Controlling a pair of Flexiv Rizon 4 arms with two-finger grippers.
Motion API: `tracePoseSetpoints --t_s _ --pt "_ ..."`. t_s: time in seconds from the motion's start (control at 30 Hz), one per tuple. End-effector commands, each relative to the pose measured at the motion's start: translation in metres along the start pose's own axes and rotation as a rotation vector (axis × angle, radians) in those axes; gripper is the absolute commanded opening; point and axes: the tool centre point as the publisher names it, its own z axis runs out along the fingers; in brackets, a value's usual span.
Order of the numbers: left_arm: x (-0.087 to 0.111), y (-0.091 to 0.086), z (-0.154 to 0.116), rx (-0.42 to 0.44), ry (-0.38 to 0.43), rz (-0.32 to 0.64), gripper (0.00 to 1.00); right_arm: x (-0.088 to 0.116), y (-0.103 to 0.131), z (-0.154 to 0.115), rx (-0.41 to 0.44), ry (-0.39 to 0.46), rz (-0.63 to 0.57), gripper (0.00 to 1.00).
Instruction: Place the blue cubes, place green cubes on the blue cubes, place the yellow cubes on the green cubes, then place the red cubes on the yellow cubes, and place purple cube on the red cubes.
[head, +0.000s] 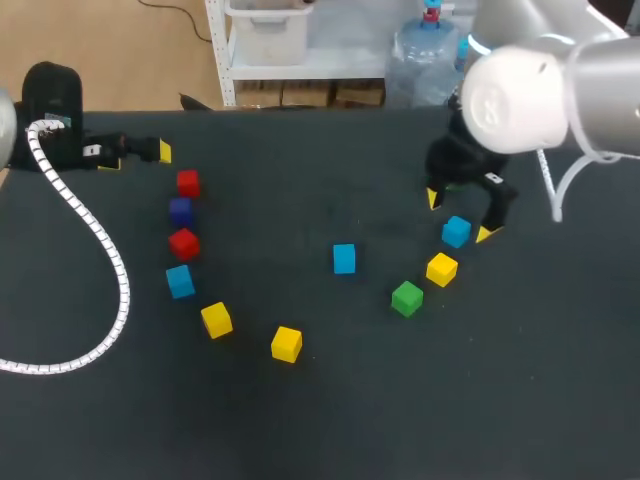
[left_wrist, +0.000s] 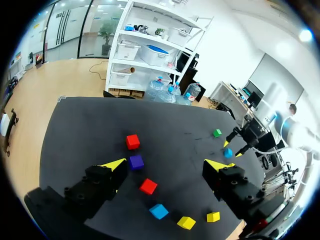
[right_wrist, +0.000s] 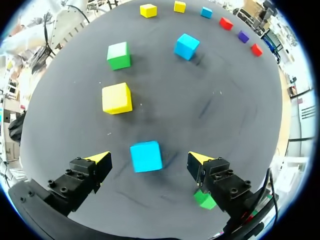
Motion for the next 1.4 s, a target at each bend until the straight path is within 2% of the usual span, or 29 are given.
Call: tracePoseSetpoints --t_s 0.03,0.9,1.0,1.03,1.1,1.13,1.17,1.23,1.33,1.37,1.4 --pt "0.001 0.002 0.0 0.006 -0.005 0.001 1.0 -0.003 -0.007 0.002 -0.011 0.013 0.001 1.0" --pt "0.001 0.002 0.0 0.006 -0.005 0.001 1.0 0.017 -0.017 0.023 -0.017 -0.008 0.04 1.0" --pt "0.001 0.002 0.0 0.006 -0.005 0.001 1.0 0.02 -0.017 0.022 -0.012 -0.015 0.049 0.86" --pt "0.001 0.002 0.0 0.006 -0.005 0.001 1.0 0.021 -0.017 0.022 -0.011 -0.016 0.051 0.78" --pt "0.001 0.002 0.0 0.006 -0.005 0.001 1.0 0.023 -0.017 0.023 -0.007 -0.023 0.06 0.75" --pt "0.001 0.002 0.0 0.006 -0.005 0.001 1.0 0.023 -0.016 0.023 -0.006 -0.027 0.061 0.69" --pt "0.001 0.002 0.0 0.006 -0.005 0.001 1.0 0.024 -0.016 0.024 -0.006 -0.028 0.063 0.5" --pt "0.001 0.002 0.0 0.006 -0.005 0.001 1.0 0.024 -0.016 0.024 -0.003 -0.032 0.066 0.46" --pt "0.001 0.002 0.0 0.006 -0.005 0.001 1.0 0.024 -0.016 0.026 -0.002 -0.035 0.069 0.47" --pt "0.001 0.002 0.0 0.006 -0.005 0.001 1.0 0.024 -0.016 0.026 -0.002 -0.036 0.07 0.48" --pt "0.001 0.002 0.0 0.006 -0.005 0.001 1.0 0.024 -0.016 0.027 -0.002 -0.037 0.07 0.57"
